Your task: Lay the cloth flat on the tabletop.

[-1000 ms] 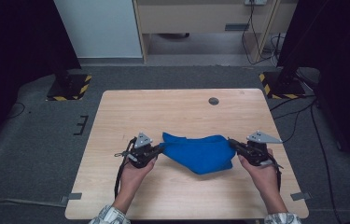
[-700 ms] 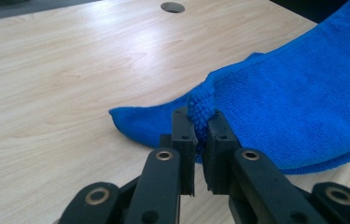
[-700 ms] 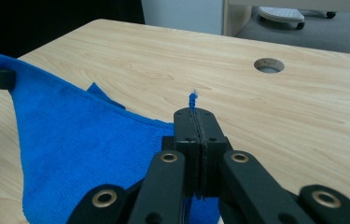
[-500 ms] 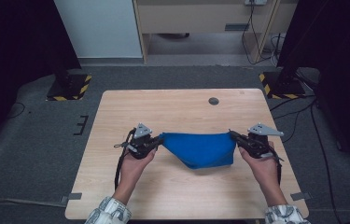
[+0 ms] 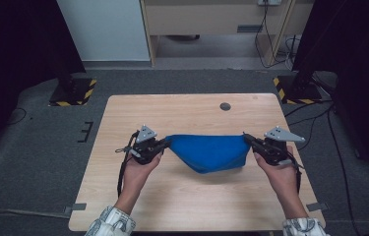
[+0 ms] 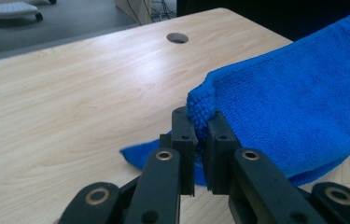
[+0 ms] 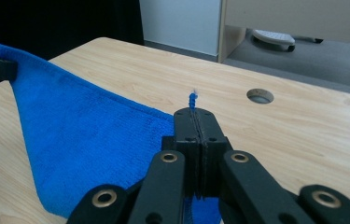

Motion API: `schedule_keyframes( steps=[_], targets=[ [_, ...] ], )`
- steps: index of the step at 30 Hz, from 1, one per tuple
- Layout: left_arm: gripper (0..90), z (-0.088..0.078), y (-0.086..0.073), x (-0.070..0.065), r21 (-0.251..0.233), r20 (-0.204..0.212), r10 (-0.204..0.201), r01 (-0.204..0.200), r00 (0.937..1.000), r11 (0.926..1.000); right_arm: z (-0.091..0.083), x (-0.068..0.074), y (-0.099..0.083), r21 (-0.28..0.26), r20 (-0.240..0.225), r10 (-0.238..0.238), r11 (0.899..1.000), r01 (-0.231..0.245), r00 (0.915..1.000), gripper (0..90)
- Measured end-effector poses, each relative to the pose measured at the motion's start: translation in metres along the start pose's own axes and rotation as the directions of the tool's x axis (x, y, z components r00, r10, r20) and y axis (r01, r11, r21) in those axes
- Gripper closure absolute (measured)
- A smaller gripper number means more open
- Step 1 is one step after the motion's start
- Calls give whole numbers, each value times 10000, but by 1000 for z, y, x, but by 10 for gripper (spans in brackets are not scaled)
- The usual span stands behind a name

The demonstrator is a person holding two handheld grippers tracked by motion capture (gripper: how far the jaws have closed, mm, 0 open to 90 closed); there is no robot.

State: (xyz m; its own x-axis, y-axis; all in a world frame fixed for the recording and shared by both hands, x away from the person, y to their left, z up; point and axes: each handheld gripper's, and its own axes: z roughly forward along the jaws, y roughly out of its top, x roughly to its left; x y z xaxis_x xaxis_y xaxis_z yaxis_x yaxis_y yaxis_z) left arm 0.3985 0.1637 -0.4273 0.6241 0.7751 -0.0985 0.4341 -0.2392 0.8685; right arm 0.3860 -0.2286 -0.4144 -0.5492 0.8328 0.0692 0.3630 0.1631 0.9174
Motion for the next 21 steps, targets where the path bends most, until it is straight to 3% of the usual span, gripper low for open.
schedule_keyframes(
  steps=[8, 17, 21],
  targets=[
    [838, -15, 15, -2, -418, 9, 8, -7, 10000, 9991, -10, 6, 16, -283, -17, -316, 9991, 315, 9995, 891],
    [837, -41, 41, -10, -988, 3, 232, -230, 9997, 9948, -34, 16, 44, -899, -37, -721, 9934, 715, 9974, 891],
    [837, -36, 52, -4, -806, -140, 264, -274, 9996, 9964, -31, 13, 51, -797, 4, -820, 9935, 817, 9966, 890]
  ],
)
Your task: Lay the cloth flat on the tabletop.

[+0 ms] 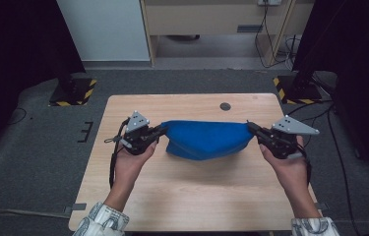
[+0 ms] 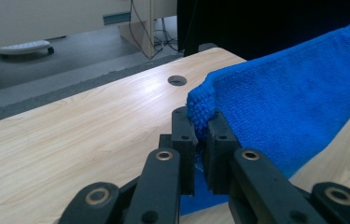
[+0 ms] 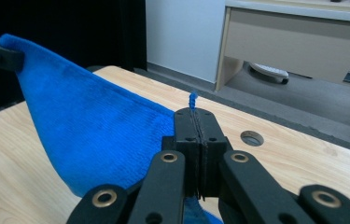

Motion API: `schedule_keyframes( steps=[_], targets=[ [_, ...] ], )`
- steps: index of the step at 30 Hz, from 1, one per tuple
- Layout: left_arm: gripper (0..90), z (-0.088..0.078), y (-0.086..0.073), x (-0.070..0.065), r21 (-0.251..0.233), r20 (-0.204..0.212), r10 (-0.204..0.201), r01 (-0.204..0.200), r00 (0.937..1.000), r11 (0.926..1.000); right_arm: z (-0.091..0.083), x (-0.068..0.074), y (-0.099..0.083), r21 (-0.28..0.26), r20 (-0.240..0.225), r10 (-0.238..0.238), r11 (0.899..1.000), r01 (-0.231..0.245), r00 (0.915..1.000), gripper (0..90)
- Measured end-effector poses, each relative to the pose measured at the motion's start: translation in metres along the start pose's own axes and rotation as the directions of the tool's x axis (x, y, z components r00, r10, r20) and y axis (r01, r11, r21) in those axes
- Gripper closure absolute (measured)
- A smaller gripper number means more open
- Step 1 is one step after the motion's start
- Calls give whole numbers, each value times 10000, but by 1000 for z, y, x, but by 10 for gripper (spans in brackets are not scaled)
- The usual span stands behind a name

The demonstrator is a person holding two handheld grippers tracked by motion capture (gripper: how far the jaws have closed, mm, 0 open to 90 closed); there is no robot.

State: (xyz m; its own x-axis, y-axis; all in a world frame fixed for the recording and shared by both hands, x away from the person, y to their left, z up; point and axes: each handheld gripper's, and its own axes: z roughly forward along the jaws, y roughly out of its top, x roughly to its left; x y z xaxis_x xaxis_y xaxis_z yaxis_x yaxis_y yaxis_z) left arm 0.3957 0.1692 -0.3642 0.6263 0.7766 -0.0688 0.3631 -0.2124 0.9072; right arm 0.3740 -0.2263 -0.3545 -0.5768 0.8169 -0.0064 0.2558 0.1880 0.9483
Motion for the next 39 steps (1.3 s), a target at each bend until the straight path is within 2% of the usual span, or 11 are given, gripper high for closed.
schedule_keyframes(
  steps=[4, 5, 9, 19, 23, 25, 28, 31, 37, 38, 39],
  targets=[
    [836, 19, 4, 14, 400, -239, -157, 166, 9996, 9991, 19, -12, -2, 339, 24, 167, 9993, -168, 9999, 890],
    [836, 24, 4, 18, 490, -268, -268, 281, 9993, 9984, 33, -20, -7, 582, 43, 264, 9980, -266, 9996, 890],
    [835, 47, 1, 29, 858, -464, -391, 430, 9982, 9954, 51, -31, -16, 844, 84, 487, 9952, -492, 9988, 890],
    [834, 99, -14, 49, 1775, -982, -417, 588, 9943, 9824, 103, -60, -45, 1526, 272, 1133, 9814, -1161, 9932, 889],
    [834, 122, -20, 55, 2156, -1102, -368, 601, 9932, 9746, 126, -75, -57, 1832, 529, 1442, 9713, -1515, 9881, 889],
    [834, 130, -24, 56, 2324, -1163, -285, 551, 9928, 9711, 129, -77, -58, 1871, 542, 1477, 9700, -1553, 9875, 889],
    [834, 143, -29, 58, 2541, -1226, -347, 652, 9918, 9650, 143, -86, -68, 2234, 715, 1670, 9582, -1790, 9834, 889],
    [833, 153, -35, 60, 2728, -1287, -405, 746, 9909, 9592, 148, -88, -72, 2345, 761, 1736, 9540, -1869, 9819, 889],
    [819, 163, -44, 66, 2930, -1266, -678, 1026, 9896, 9506, 160, -90, -83, 2754, 916, 1827, 9400, -2012, 9789, 883],
    [797, 165, -45, 67, 2928, -1218, -713, 1045, 9900, 9504, 161, -90, -83, 2798, 958, 1819, 9386, -2018, 9786, 868],
    [733, 166, -46, 66, 2945, -1296, -705, 1063, 9891, 9497, 163, -90, -84, 2870, 1021, 1788, 9366, -2011, 9786, 784]
  ],
)
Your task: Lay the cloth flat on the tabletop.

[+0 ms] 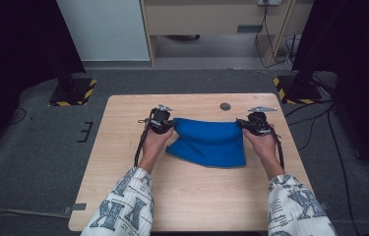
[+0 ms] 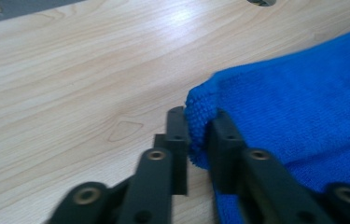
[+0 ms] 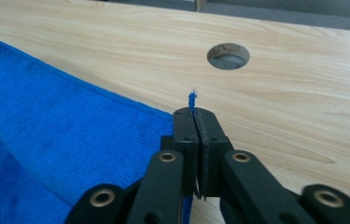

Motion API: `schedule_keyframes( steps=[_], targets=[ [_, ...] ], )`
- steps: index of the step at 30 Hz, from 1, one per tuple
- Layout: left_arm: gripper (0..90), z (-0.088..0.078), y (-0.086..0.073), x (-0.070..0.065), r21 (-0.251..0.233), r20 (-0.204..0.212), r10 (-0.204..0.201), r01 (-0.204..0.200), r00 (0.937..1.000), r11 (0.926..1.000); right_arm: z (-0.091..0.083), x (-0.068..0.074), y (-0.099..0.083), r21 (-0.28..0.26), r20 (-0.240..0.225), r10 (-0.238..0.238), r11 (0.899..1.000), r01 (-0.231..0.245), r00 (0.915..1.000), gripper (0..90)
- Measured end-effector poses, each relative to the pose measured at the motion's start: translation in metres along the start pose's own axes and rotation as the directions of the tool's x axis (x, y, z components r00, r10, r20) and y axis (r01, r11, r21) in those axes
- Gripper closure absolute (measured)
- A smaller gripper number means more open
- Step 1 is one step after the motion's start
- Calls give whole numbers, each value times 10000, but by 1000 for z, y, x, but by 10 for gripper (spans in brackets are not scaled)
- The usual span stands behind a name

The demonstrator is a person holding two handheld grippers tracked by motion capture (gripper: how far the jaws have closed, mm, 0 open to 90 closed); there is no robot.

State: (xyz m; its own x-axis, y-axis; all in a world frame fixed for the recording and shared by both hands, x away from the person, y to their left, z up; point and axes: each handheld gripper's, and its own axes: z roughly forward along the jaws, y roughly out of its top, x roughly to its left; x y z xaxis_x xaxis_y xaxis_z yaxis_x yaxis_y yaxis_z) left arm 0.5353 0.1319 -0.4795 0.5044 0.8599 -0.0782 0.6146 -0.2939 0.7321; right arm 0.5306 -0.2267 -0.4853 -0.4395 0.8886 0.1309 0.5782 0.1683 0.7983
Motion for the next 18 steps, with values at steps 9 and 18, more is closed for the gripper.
schedule_keyframes(
  steps=[9, 18],
  targets=[
    [266, -11, 6, 1, -936, 80, -245, 252, 9997, 9953, -5, 9, 9, -308, 724, -42, 9995, 64, 9974, 265],
    [169, -36, 6, -3, -1091, 81, 59, -50, 9999, 9940, -21, 23, 4, -139, 28, -588, 9982, 588, 9983, 221]
  ],
)
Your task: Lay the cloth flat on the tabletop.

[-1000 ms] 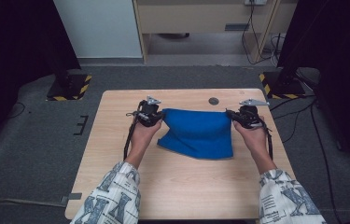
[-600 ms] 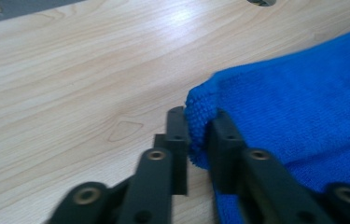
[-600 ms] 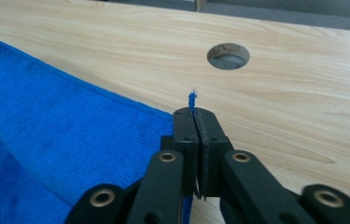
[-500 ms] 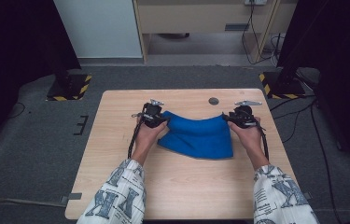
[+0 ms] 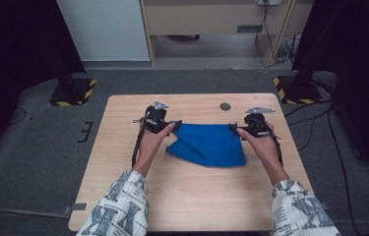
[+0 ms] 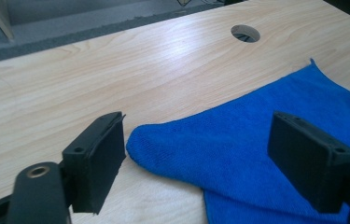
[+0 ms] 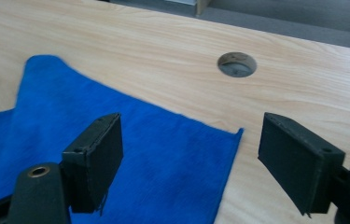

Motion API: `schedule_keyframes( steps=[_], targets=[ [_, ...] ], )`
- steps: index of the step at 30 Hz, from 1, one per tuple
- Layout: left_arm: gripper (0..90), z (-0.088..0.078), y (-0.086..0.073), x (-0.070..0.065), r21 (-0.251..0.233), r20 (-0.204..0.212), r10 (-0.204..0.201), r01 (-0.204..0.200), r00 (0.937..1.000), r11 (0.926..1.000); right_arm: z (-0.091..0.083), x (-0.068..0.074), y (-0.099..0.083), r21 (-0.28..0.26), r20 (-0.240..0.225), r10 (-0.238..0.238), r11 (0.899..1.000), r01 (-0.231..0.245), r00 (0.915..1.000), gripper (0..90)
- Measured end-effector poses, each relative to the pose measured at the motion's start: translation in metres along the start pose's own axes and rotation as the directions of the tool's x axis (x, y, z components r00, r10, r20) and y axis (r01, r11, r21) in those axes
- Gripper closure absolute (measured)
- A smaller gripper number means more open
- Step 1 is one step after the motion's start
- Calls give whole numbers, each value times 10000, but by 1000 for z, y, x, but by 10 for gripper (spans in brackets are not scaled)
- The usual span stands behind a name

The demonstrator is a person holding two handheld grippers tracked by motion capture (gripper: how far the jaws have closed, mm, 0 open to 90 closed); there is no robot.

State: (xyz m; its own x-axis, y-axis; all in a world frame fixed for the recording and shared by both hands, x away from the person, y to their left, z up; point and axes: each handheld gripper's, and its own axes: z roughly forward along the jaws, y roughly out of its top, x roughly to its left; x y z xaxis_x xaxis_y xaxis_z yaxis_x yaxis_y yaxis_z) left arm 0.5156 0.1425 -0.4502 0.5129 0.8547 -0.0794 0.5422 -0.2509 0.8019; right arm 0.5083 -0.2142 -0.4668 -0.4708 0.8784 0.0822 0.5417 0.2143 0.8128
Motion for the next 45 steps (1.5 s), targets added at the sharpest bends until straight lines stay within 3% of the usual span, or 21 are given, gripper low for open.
schedule_keyframes(
  steps=[4, 7, 10, 17, 22, 25, 28, 33, 36, 37, 40, 42, 45],
  targets=[
    [139, -14, -6, -6, -22, 213, -66, 66, 9998, 10000, -14, 8, -9, -7, -140, -166, 9999, 166, 9998, 292],
    [140, -23, -14, -10, -221, 310, -23, 30, 9995, 9998, -25, 14, -18, -72, -312, -379, 9993, 377, 9988, 403],
    [149, -31, -26, -16, -296, 373, 126, -115, 9992, 9995, -36, 21, -29, -253, -457, -501, 9985, 490, 9977, 455],
    [207, -41, -59, -21, -158, 712, 49, -38, 9975, 9999, -59, 32, -54, -656, -685, -601, 9963, 557, 9958, 564],
    [239, -45, -74, -23, 303, 611, 414, -433, 9973, 9986, -73, 29, -76, -961, -730, -328, 9950, 257, 9968, 618],
    [253, -43, -85, -23, 498, 558, 358, -386, 9978, 9980, -82, 22, -96, -1108, -754, 36, 9938, -119, 9971, 681],
    [274, -37, -95, -22, 651, 517, 355, -389, 9980, 9971, -85, 20, -104, -940, -775, 216, 9951, -289, 9968, 703],
    [322, -28, -103, -18, 560, 705, 510, -550, 9962, 9969, -84, 17, -114, -619, -665, 557, 9963, -598, 9962, 696],
    [326, -26, -105, -17, 535, 752, 501, -542, 9959, 9971, -76, 20, -116, -280, -660, 428, 9986, -447, 9969, 647],
    [327, -23, -107, -18, 743, 726, 725, -779, 9947, 9942, -73, 22, -116, -115, -654, 399, 9991, -408, 9971, 617],
    [323, -20, -108, -19, 846, 616, 922, -972, 9938, 9917, -63, 24, -117, 250, -550, 433, 9988, -420, 9975, 564],
    [323, -19, -108, -18, 740, 683, 755, -805, 9948, 9940, -62, 24, -116, 284, -563, 493, 9985, -478, 9972, 552],
    [339, -14, -107, -19, 771, 679, 882, -934, 9938, 9926, -58, 24, -117, 463, -581, 508, 9978, -481, 9970, 540]
  ],
)
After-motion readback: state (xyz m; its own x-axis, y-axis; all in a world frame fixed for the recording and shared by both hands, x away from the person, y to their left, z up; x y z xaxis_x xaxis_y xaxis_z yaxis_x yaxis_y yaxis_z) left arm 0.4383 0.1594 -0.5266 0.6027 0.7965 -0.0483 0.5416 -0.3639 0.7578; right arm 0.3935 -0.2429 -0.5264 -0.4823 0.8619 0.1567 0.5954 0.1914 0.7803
